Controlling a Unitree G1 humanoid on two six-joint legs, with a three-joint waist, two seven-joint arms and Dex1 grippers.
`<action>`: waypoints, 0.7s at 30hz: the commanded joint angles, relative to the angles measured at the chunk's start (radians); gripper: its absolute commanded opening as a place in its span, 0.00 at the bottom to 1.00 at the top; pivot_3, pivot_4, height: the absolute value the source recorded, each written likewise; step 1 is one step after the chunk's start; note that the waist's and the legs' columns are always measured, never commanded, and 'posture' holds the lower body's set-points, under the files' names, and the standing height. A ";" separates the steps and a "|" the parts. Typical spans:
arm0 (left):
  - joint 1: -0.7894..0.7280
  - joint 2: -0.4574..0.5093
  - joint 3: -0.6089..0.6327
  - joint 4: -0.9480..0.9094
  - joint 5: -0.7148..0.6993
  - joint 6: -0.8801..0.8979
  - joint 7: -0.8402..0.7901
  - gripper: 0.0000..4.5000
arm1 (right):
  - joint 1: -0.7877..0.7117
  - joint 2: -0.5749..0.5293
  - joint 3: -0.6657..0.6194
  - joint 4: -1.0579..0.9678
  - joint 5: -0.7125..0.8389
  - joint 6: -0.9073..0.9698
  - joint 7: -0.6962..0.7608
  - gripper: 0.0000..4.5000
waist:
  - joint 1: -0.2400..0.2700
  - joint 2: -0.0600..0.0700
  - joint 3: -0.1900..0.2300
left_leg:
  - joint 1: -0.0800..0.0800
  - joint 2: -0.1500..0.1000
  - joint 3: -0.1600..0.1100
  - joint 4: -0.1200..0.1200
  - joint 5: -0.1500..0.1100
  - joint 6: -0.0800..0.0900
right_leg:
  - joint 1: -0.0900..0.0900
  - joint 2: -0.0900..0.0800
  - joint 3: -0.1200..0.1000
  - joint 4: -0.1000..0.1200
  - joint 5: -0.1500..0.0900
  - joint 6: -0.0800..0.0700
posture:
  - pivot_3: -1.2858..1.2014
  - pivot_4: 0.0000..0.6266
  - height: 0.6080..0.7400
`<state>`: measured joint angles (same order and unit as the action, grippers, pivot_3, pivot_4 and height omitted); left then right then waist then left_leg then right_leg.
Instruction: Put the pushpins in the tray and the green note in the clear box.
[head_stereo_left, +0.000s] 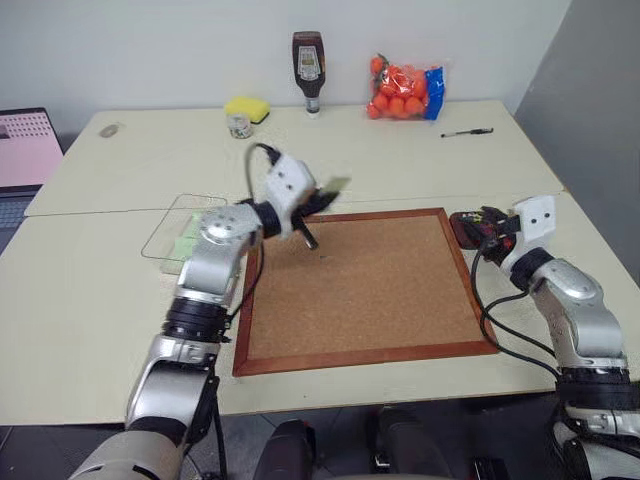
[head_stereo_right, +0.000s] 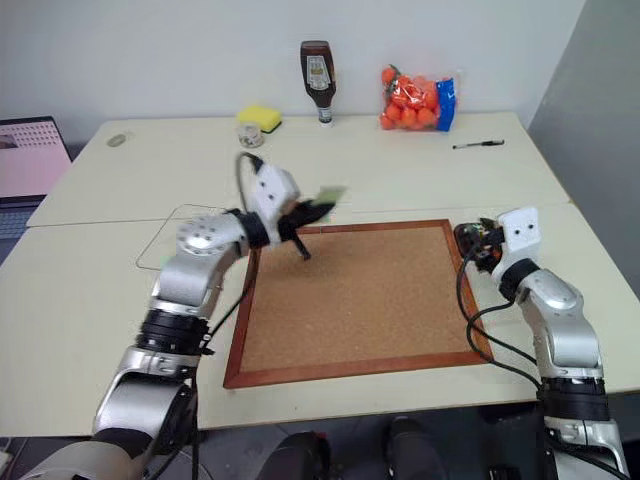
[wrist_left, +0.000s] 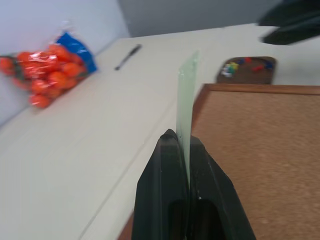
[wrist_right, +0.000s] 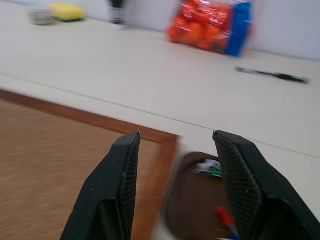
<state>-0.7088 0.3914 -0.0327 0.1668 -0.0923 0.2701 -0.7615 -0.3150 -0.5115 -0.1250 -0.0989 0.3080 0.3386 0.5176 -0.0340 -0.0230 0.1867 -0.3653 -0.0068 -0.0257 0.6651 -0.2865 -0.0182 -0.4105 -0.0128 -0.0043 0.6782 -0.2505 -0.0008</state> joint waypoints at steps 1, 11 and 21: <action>0.071 0.037 0.113 -0.205 -0.005 0.192 0.152 0.00 | -0.009 -0.026 0.094 -0.251 0.116 0.126 0.114 0.55 | 0.001 0.000 0.000 | 0.000 0.000 -0.001 0.000 0.000 0.000 | 0.000 0.000 -0.001 0.000 0.000 0.000 | 0.52 0.24 1.00; 0.200 0.090 0.300 -0.305 0.003 0.483 0.395 0.00 | -0.251 -0.014 0.336 -0.172 0.069 0.240 0.260 0.55 | 0.015 -0.002 0.001 | 0.000 0.000 -0.006 0.002 0.000 -0.001 | 0.001 0.000 -0.006 0.000 0.000 0.000 | 0.52 0.24 1.00; 0.183 0.094 0.336 -0.246 -0.023 0.549 0.476 0.00 | -0.378 0.068 0.376 -0.048 0.012 0.199 0.286 0.55 | 0.028 -0.002 0.001 | -0.002 -0.001 -0.006 0.000 0.000 -0.001 | 0.000 -0.002 -0.007 -0.002 0.003 -0.005 | 0.52 0.24 1.00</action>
<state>-0.5069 0.4798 0.2732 -0.0621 -0.1021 0.8037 -0.3126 -0.6798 -0.4482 0.2587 -0.1349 0.3292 0.5553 0.7920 -0.0061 -0.0254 0.1876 -0.3675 -0.0077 -0.0321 0.6650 -0.2865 -0.0195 -0.4103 -0.0153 -0.0109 0.6758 -0.2477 -0.0056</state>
